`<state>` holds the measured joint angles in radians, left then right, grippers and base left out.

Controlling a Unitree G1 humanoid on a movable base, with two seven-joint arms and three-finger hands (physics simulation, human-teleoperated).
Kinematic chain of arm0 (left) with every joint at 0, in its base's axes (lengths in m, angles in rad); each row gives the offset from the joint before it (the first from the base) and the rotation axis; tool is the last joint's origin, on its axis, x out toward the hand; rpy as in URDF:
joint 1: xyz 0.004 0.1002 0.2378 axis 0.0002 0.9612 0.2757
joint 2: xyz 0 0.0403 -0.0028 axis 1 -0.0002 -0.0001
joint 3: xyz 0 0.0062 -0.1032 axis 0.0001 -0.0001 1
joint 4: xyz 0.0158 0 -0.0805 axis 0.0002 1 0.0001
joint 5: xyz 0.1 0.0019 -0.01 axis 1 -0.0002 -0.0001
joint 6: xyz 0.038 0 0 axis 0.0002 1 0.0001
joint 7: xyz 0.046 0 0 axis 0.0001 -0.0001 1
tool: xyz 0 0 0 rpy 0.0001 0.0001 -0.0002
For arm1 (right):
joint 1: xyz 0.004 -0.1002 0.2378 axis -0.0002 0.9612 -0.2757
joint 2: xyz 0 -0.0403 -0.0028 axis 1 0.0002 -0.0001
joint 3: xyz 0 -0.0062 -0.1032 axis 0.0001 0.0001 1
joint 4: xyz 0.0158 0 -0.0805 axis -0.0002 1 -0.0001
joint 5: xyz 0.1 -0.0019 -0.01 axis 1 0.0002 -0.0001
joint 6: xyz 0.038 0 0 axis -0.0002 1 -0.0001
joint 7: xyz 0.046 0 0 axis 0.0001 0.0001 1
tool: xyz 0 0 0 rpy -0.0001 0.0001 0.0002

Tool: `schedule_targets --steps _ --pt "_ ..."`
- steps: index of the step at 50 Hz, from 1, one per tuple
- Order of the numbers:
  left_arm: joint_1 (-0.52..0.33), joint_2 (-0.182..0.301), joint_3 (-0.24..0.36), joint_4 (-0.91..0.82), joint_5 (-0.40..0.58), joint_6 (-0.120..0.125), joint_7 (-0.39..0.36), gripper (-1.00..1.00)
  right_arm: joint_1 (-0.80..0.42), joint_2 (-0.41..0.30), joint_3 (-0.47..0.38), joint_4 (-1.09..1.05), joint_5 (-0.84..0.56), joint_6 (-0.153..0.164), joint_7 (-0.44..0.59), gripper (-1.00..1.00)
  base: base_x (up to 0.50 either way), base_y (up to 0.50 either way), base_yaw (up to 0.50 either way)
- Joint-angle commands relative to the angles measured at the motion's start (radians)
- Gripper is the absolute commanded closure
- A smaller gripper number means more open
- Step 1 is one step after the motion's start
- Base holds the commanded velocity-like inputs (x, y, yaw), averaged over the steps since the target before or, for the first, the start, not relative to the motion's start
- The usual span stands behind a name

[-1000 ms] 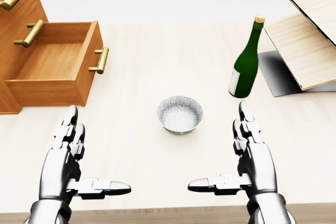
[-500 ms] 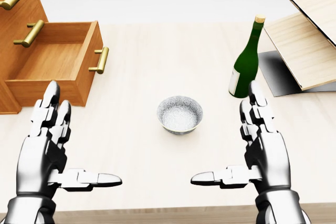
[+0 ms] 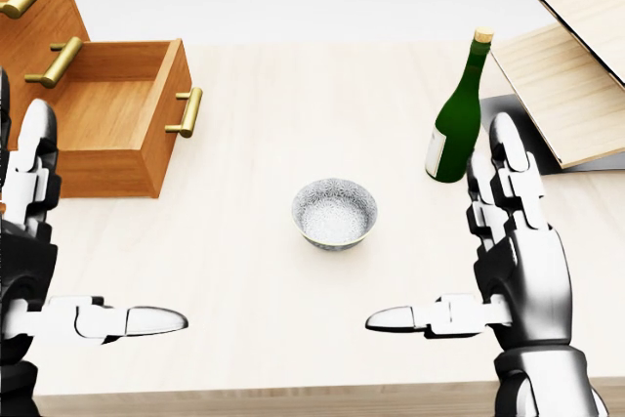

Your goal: Put the bowl on top of the cabinet.

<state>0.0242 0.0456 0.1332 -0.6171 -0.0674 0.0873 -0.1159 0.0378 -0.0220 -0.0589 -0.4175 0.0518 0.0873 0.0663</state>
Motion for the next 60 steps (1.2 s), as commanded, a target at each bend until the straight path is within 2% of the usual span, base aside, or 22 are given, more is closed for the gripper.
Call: schedule_targets --steps 1,7,14,23,35,41,60 --pt "-0.016 0.008 0.042 -0.111 -0.033 0.000 -0.011 -1.00 -0.005 -0.004 -0.011 -0.028 0.004 0.000 0.006 -1.00 0.00 0.00 0.00" --pt "-0.026 0.016 0.062 -0.161 -0.054 0.000 -0.011 -1.00 -0.011 -0.006 -0.021 -0.028 0.007 0.000 0.006 -1.00 0.00 0.00 0.00" --pt "-0.057 0.036 0.118 -0.251 -0.099 0.000 -0.010 -1.00 -0.012 -0.005 -0.019 -0.024 0.006 0.000 0.005 -1.00 0.00 0.00 0.00" --pt "-0.082 0.054 0.160 -0.299 -0.133 0.000 -0.002 -1.00 -0.010 -0.005 -0.017 -0.015 0.005 0.000 0.006 -1.00 0.00 0.00 0.00" --pt "-0.140 0.116 0.279 -0.357 -0.215 0.000 0.024 -1.00 -0.003 -0.002 -0.009 -0.019 0.001 0.000 0.007 -1.00 0.00 0.00 0.00" --pt "-0.150 0.131 0.304 -0.365 -0.244 0.000 0.043 -1.00 -0.002 -0.002 -0.024 -0.042 0.027 0.000 0.011 -1.00 0.00 0.04 0.00" --pt "-0.153 0.149 0.320 -0.369 -0.277 0.000 0.065 -1.00 0.008 -0.002 -0.014 -0.040 0.026 0.000 0.016 -1.00 0.00 0.50 0.00"
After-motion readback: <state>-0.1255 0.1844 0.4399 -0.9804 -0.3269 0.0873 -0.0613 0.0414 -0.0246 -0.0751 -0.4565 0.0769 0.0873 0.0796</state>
